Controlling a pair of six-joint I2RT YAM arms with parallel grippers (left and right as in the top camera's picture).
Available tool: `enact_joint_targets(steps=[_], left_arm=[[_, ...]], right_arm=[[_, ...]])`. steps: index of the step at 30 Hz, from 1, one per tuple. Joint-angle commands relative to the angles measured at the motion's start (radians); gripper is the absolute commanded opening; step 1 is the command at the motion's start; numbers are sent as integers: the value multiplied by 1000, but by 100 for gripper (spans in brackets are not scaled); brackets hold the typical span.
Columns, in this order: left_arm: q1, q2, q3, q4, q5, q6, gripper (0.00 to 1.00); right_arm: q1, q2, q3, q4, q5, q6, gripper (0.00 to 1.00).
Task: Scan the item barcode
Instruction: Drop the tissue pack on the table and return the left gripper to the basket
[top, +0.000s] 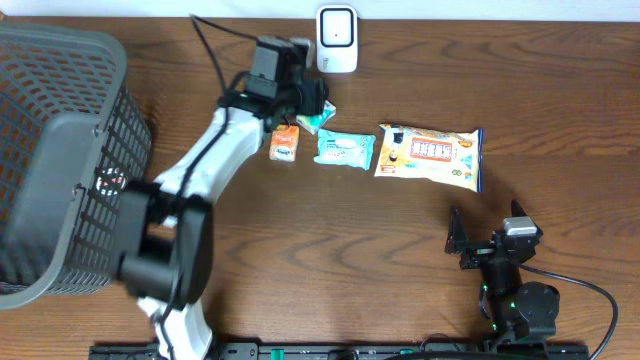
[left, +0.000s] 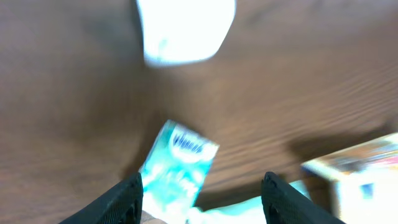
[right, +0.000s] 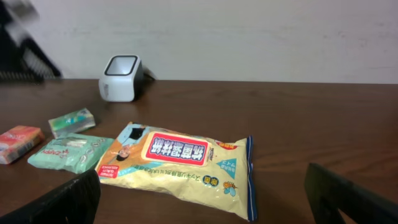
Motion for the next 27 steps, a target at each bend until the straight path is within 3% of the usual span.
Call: enact_joint_targets(steps=[1,7,12,13,17,19,21,23,27], left_arm=[[22,-185,9,5,-10,10,61],[150,-434,9,-23,-10,10,61],[359,-588,9,-122,-10,1,61],[418,-614,9,-147,-15,-23,67],[624,-676,9,-251,-132,-212,72],[738,-690,9,-317,-163,-303,81],[826,-689,8,-375,-162,-330,84],[893,-679,8,-434,-163,-328,98],[973,-645,0,-530,-162,-329,98]], right_arm=[[-3,-2,-1,-3,0,10,99],[-3,-2,-1,-3,0,10,99],[-3,-2,-1,-3,0,10,99],[-3,-2,-1,-3,0,10,99],[-3,-2,-1,-3,0,10,99],[-3,-2,-1,-3,0,10,99],[-3,-2,-1,-3,0,10,99],[-3,-2,-1,-3,0,10,99],[-3,-2,-1,-3,0,10,99]])
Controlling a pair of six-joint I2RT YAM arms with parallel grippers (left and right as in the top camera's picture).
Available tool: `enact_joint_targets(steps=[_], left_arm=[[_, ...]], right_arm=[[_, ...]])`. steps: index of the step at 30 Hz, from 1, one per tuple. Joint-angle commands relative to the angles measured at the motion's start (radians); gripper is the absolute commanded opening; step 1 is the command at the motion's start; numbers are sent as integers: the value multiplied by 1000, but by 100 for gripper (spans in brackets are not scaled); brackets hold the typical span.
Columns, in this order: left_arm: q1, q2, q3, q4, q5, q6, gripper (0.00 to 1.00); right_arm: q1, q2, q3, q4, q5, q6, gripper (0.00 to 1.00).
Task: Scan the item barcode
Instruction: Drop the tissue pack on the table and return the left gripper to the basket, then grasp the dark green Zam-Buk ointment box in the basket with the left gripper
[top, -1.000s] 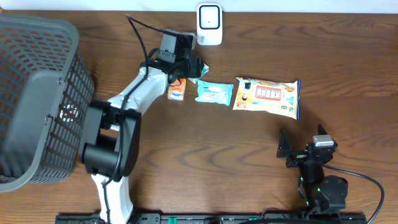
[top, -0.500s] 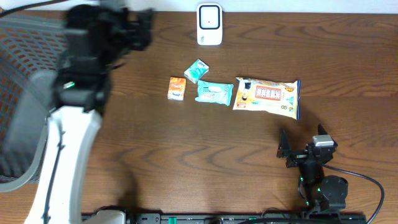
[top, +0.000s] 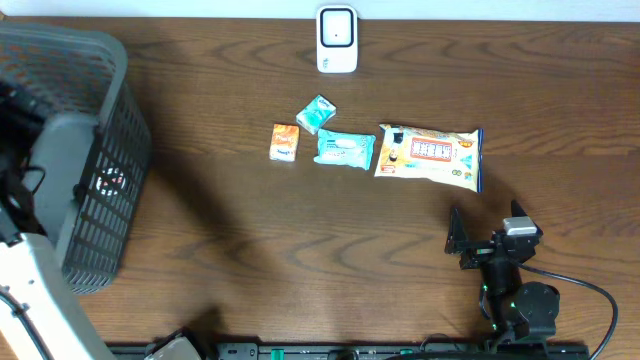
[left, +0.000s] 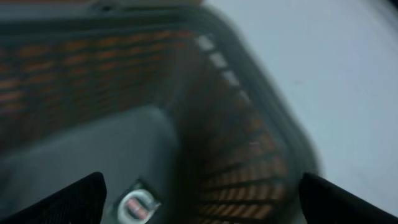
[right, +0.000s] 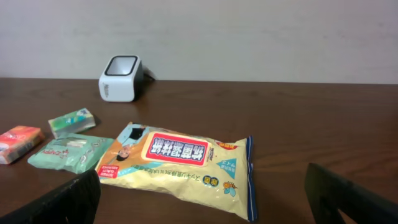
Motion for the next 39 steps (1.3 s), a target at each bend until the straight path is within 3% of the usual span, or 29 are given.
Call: enact_joint_targets(steps=[1,8,13,20,39], left_arm=[[41,36,-7,-35,-10,-34,98],[42,122,-13,-97,10,-44,98],[39,206,-11,-128,111,-11,98],[38,322,32,-224,26,-26,98],[-2,567,33,-143,23,-85,98]], right_arm=[[-3,-2,-1,-3,0,10,99],[-3,-2,-1,-3,0,10,99],[-3,-2,-1,-3,0,10,99],[-3,-2,-1,-3,0,10,99],[-3,-2,-1,-3,0,10,99]])
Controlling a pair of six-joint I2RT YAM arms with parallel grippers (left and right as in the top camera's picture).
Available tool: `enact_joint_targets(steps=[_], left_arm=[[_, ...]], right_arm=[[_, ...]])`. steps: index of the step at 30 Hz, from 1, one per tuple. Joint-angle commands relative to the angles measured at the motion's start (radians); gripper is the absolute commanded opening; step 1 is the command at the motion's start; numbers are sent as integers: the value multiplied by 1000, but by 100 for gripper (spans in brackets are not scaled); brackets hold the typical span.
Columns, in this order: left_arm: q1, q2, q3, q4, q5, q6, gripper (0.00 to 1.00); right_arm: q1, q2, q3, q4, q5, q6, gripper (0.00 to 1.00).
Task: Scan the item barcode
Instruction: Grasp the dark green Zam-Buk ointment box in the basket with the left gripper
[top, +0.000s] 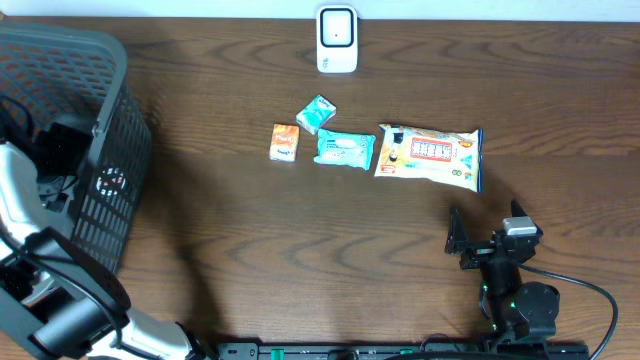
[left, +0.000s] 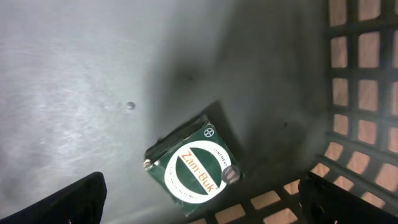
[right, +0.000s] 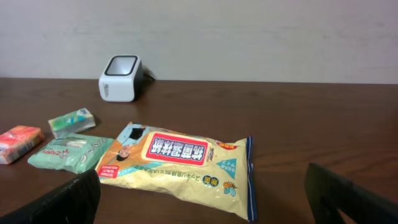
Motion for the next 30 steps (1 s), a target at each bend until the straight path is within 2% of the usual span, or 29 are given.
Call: enact_joint_targets(steps=[1,9,14,18,25,30], left_arm=[[-16,26,26,5,-6,-10,98],[-8,23,26,4,15,-15,98],[35,14,26,6,82,-15,98],[78,13,26,14,81,-14,98],[116,13,26,6,80,129,98],[108,13,26,10,82,83,98]], right_arm=[[-3,-2,-1,-3,0,10,99],[-3,-2,-1,-3,0,10,99],[-3,-2,-1,-3,0,10,99],[-3,-2,-1,-3,0,10,99],[-3,-2,-1,-3,0,10,99],[-3,-2,-1,-3,0,10,99]])
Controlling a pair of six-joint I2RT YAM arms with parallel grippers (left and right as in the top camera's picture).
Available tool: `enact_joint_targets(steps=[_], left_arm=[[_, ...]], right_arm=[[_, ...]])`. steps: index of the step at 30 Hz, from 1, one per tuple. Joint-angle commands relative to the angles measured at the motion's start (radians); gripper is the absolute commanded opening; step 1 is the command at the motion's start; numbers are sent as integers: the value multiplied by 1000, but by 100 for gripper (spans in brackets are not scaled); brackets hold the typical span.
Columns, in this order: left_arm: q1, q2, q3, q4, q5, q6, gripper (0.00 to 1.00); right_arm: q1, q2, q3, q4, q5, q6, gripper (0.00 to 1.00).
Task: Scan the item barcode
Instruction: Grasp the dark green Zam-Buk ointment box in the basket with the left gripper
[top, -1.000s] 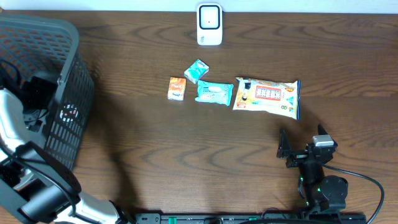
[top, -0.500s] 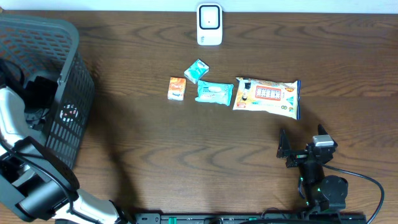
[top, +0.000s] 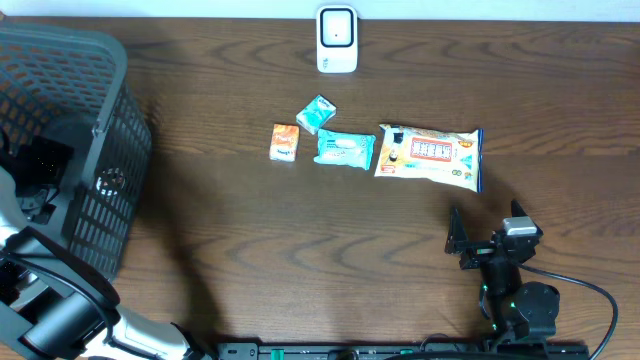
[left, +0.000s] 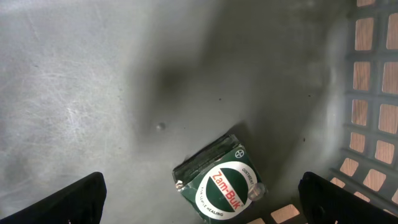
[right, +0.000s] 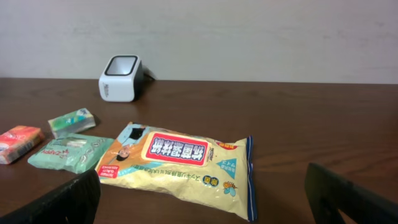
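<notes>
A green Zam-Buk ointment box lies on the grey floor of the basket, close to its mesh wall. My left gripper hangs open just above it, one finger on each side, nothing held. The white barcode scanner stands at the table's far edge. On the near right of the table my right gripper is open and holds nothing, facing the yellow wipes pack.
In a row below the scanner lie an orange packet, a small teal box, a teal wipes pack and the yellow wipes pack. The tall basket fills the table's left end.
My left gripper has shifted a little inside the basket; the Zam-Buk box now sits lower and further right in its view. It is still open. The right arm has not moved.
My left gripper was open over the small teal box near the scanner. Then the arm was at the basket on the left, with that box left on the table. Then it was inside the basket, open above the Zam-Buk box, as now.
</notes>
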Motion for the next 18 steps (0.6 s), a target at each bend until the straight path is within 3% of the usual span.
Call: enact_joint_targets(steps=[1,10,18], left_arm=[[-12,-11,26,5,5,6,98],[-77,-7,26,47,4,265,96],[-126,-6,-12,85,5,382,96]], right_arm=[[-3,-2,-1,-3,0,10,99],[-3,-2,-1,-3,0,10,99],[-3,-2,-1,-3,0,10,99]])
